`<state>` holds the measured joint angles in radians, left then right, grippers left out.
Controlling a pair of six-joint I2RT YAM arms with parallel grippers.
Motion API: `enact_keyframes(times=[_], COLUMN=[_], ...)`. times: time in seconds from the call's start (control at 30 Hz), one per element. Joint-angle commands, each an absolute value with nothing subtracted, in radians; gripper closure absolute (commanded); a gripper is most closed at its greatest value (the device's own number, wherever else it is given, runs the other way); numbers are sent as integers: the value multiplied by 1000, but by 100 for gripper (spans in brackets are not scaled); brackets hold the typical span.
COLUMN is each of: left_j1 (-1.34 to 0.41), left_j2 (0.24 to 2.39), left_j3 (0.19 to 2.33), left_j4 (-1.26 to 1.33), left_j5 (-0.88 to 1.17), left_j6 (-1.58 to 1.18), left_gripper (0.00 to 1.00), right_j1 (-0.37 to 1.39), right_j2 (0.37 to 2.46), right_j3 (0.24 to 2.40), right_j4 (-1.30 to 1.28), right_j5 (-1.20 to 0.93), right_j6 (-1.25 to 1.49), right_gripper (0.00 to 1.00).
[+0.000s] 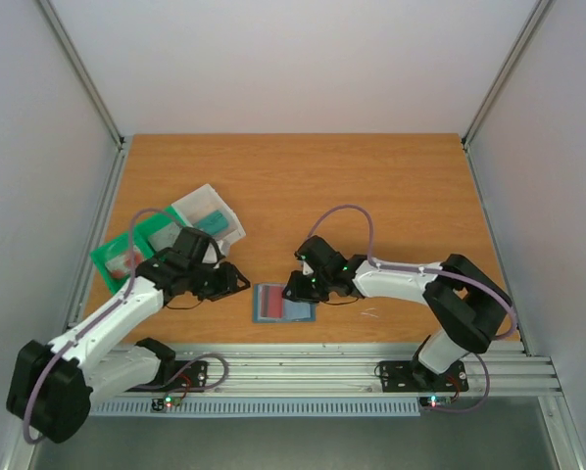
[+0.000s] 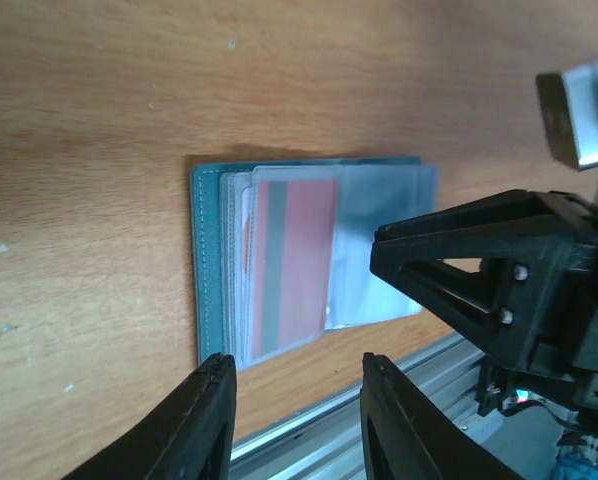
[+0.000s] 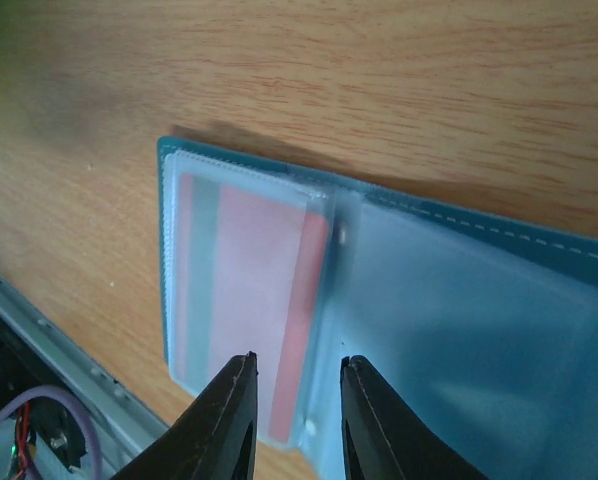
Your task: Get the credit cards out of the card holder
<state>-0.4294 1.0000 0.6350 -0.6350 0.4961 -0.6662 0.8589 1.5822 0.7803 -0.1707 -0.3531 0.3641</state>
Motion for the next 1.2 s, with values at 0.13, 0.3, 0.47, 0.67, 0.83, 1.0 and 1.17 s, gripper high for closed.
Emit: enact_keyframes(times=[0.13,0.3,0.47,0.67,0.83,1.0,1.17], left_j1=[-518,-572,-604,-607,-607,-607,-607], left_j2=[1156,1220,1314,1371,1377,1374,1387], left_j3=[565,557,568,561,541,514,489], left_j4=[-352,-260,-239,-243,-235,-218,-200], left_j5=[460,457,446,420,417,410,414], left_j6=[-739,-769,-766,-753,-749,-751,-755], left_gripper=[69,75,79,83,86,93,95], right_j1=[864,865,865,863,864,864,864], right_j2=[1657,1671,1679,1671,1686,1685,1703], right_j3=[777,750,730,701,692,690,684], right_j4=[-86,-53,-26,-3,54,64,93], right_j5=[-359,-376,-389,-388,-415,-416,-422], right_j6=[377,376,363,363,373,375,388], right_gripper=[75,77,78,80,82,83,85])
